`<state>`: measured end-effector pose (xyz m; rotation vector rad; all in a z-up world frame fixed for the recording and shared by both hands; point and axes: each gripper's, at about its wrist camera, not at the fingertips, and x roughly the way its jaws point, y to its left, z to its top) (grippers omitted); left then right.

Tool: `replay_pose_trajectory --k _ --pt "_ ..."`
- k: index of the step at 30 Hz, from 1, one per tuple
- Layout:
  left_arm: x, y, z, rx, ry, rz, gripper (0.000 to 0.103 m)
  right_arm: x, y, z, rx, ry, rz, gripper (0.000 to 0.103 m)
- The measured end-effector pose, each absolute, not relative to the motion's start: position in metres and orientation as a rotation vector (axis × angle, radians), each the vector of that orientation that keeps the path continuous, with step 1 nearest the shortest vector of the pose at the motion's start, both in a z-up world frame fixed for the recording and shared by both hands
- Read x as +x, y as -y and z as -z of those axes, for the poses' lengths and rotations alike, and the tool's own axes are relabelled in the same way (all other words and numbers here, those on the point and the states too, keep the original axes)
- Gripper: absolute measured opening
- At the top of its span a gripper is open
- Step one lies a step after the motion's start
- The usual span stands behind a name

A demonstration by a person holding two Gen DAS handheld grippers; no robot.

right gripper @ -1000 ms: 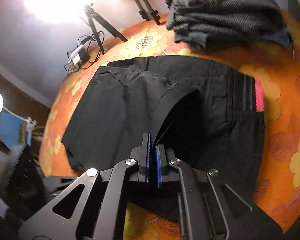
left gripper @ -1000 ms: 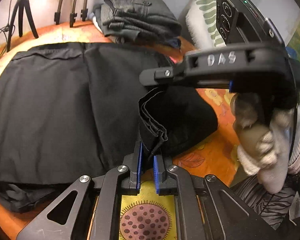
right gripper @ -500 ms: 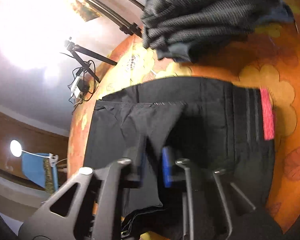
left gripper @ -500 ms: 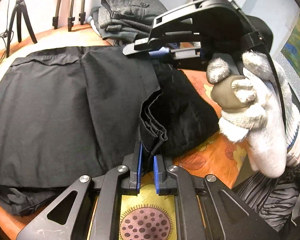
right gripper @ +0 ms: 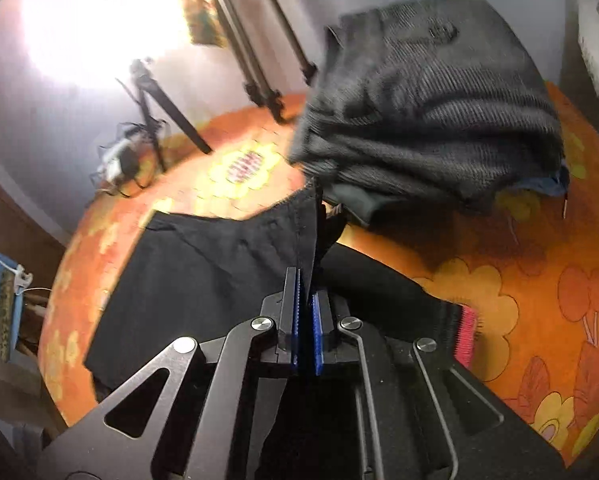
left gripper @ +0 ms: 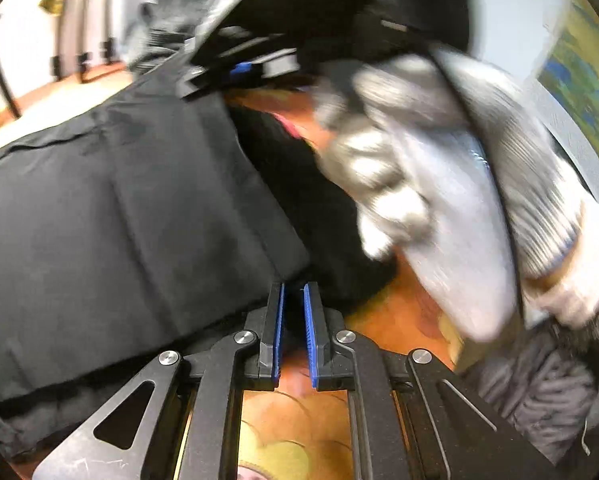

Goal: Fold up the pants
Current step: 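Lift the held edge with both tools, fold it over, and open both tools, then move both open tools to the folded edge of the trousers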

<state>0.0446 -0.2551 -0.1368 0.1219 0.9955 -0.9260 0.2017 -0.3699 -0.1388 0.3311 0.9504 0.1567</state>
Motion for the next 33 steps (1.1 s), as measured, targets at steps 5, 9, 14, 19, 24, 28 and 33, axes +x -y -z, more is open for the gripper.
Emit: replay_pose_trajectory --k 5,9,14,19,24,28,33 --pt "0.023 0.261 0.134 0.165 -1.013 0.984 0.009 0.195 0.408 0.144 0.381 -1.006 -0.058 0.015" --pt "0.015 0.237 0.117 0.111 -1.006 0.981 0.017 0.174 0.43 0.125 0.409 -0.939 -0.074 0.016" --pt "0.024 0.185 0.091 0.024 -0.949 0.864 0.032 0.158 0.421 0.11 0.411 -0.901 -0.127 0.016" --pt "0.06 0.12 0.073 -0.084 -0.893 0.656 0.049 0.155 0.382 0.098 0.352 -0.886 -0.212 0.016" --pt "0.083 0.058 0.077 -0.111 -0.885 0.452 0.049 0.159 0.333 0.096 0.306 -0.901 -0.297 0.016" --pt "0.097 0.024 0.098 -0.216 -0.936 0.376 0.049 0.164 0.29 0.105 0.253 -0.936 -0.361 0.016" --pt "0.102 0.001 0.122 -0.311 -1.008 0.345 0.049 0.17 0.24 0.123 0.181 -0.989 -0.428 0.016"
